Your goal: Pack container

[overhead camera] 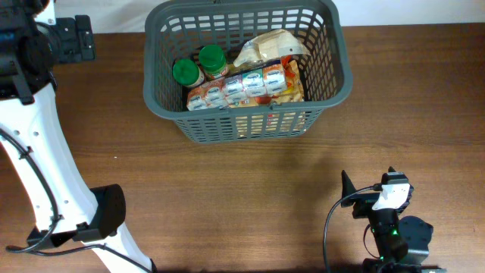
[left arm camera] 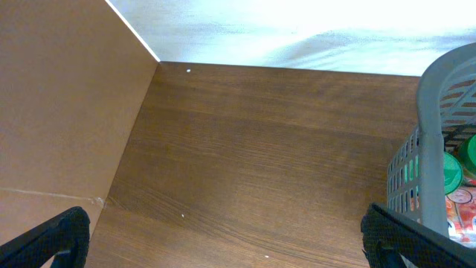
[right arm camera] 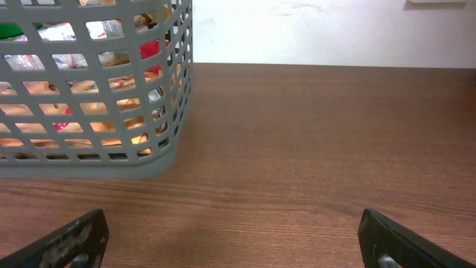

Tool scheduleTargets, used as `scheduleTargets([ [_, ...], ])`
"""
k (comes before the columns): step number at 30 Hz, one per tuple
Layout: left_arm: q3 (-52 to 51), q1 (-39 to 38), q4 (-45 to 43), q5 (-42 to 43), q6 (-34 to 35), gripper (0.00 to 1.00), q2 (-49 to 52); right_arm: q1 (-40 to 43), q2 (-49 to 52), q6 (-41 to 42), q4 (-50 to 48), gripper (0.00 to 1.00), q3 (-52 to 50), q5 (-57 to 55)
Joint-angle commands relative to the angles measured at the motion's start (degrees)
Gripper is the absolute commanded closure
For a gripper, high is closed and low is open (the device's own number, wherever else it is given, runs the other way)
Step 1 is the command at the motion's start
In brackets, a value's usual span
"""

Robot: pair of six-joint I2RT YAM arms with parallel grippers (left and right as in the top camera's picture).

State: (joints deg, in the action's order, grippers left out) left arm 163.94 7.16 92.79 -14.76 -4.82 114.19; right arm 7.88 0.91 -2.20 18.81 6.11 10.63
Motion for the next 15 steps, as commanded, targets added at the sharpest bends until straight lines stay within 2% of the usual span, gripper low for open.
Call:
scheduleTargets([
  [1, -0.04, 0.13, -0.09, 0.22, 0.72, 0.01, 0.33, -0.52, -0.55, -0.33, 0.28, 0.01, -0.28, 0.72],
  [3, -0.76, -0.20, -0.13, 0.22, 0.72, 0.01, -0.76, -0.52, -0.55, -0.33, 0.28, 0.01, -0.28, 0.72],
  [5, -6.19, -1.09, -0.13, 0.22, 0.72, 0.01, -4.79, -0.52, -0.55, -0.33, 0.28, 0.01, -0.28, 0.72],
  [10, -28.74, -4.11, -1.46, -0.15, 0.61, 0.01, -20.04, -0.52, -0.55, -0.33, 0.28, 0.01, -0.28, 0.72],
  [11, -34.95, -4.48, -5.64, -0.15, 0.50, 0.01, -24.52, -0.52, -0.55, -0.33, 0.28, 0.01, -0.28, 0.72],
  [13, -49.31, -4.68, -20.02, 0.02, 0.50, 0.01, -35.26, -0.52, -0.55, -0.33, 0.28, 0.01, -0.28, 0.72],
  [15, -58.21, -4.96, -29.55, 0.00, 0.50, 0.01, -41.68, -0.52, -0.55, -0.33, 0.28, 0.01, -0.28, 0.74],
])
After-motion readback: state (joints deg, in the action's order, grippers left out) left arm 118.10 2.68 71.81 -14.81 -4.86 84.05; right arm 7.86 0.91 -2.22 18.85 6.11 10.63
